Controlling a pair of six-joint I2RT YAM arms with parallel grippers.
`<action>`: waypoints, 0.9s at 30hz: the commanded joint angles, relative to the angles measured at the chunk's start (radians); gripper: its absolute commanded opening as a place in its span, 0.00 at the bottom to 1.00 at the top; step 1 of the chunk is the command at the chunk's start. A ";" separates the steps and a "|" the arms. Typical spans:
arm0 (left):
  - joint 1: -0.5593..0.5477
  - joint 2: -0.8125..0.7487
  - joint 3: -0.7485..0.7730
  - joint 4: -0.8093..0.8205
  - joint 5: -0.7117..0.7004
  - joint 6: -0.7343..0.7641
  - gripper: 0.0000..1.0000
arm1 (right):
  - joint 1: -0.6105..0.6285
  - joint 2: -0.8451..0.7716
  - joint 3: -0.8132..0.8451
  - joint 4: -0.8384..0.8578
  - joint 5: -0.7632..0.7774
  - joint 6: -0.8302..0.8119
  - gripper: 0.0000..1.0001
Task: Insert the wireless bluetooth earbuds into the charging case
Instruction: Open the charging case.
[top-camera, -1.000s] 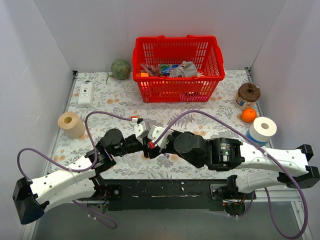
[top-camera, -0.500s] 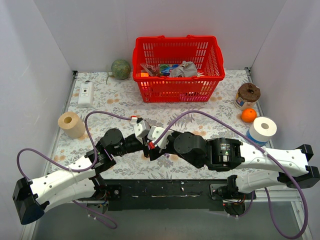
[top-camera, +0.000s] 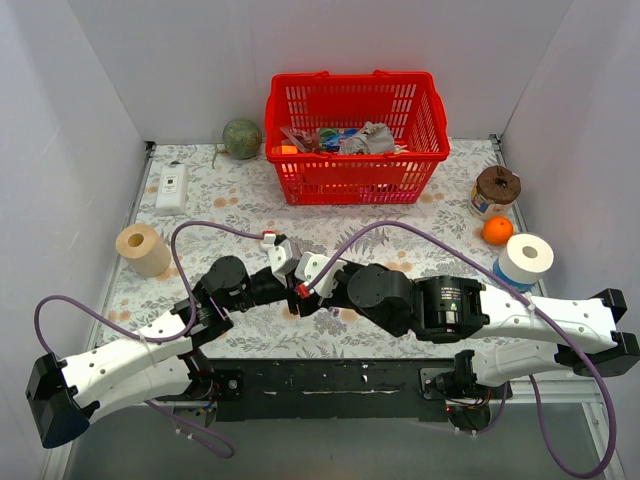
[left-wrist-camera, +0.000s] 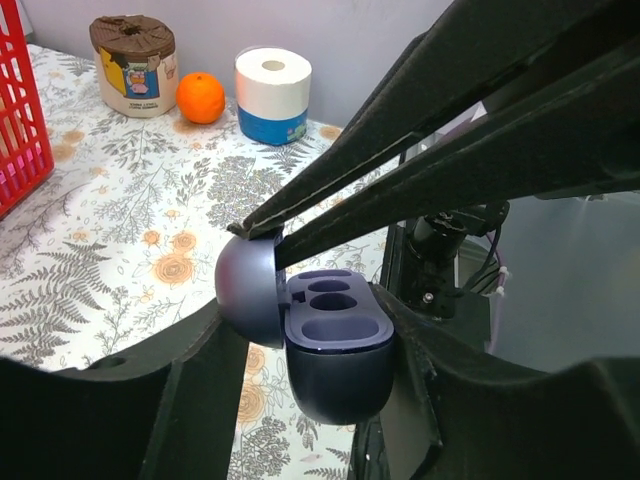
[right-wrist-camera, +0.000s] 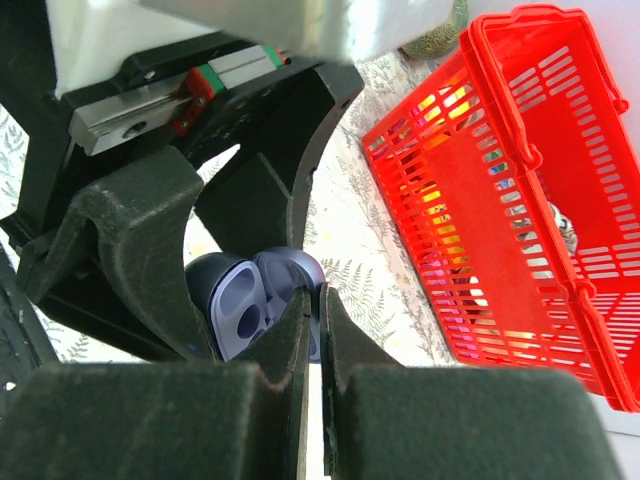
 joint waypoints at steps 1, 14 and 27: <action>0.003 0.004 0.030 0.010 0.022 0.008 0.44 | 0.009 -0.004 0.025 0.033 0.014 0.004 0.01; 0.004 -0.010 0.010 0.034 0.004 0.012 0.00 | 0.010 -0.003 0.021 0.030 0.000 0.010 0.01; 0.004 -0.132 -0.145 0.217 -0.051 0.017 0.00 | -0.005 -0.073 0.076 0.096 -0.036 0.159 0.64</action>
